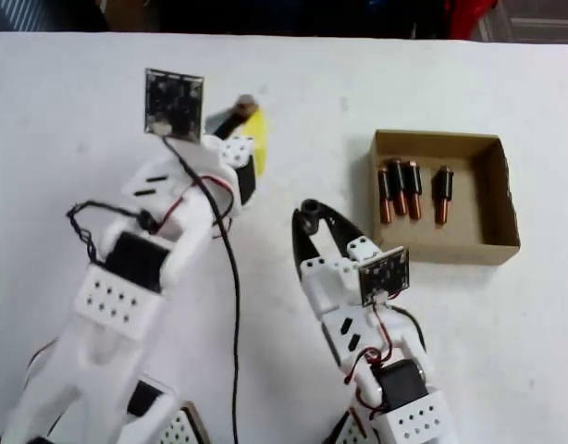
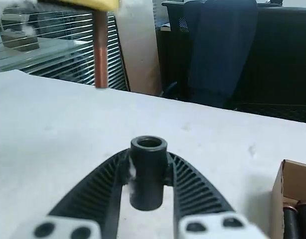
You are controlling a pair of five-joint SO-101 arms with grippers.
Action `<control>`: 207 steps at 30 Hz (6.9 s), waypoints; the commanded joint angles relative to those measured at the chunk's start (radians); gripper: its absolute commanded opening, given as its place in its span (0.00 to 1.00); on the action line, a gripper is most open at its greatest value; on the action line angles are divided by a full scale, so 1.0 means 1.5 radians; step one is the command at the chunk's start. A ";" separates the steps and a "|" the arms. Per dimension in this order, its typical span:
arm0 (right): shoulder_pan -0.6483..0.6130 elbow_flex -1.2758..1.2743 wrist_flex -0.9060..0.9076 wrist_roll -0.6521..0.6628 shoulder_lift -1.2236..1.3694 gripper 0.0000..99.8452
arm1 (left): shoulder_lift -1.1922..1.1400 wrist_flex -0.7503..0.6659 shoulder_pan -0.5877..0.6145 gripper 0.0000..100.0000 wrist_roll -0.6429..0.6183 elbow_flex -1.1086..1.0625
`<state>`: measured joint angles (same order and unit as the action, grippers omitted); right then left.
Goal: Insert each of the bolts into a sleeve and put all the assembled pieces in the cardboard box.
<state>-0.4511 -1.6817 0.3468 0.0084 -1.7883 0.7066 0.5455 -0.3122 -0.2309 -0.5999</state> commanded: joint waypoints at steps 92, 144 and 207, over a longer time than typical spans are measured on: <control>-0.020 -0.005 -0.029 0.092 -0.009 0.02 | 0.239 -0.229 -0.168 0.02 0.064 -0.412; -0.019 -0.005 -0.027 0.093 -0.009 0.02 | 0.239 -0.224 -0.104 0.36 0.065 -0.363; 0.166 0.044 -0.008 0.132 -0.009 0.02 | 0.736 0.203 0.269 0.02 0.189 -0.604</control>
<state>-0.2286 -1.6648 0.3330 0.1926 -1.7868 1.7898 0.8477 0.1174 0.0545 -1.4484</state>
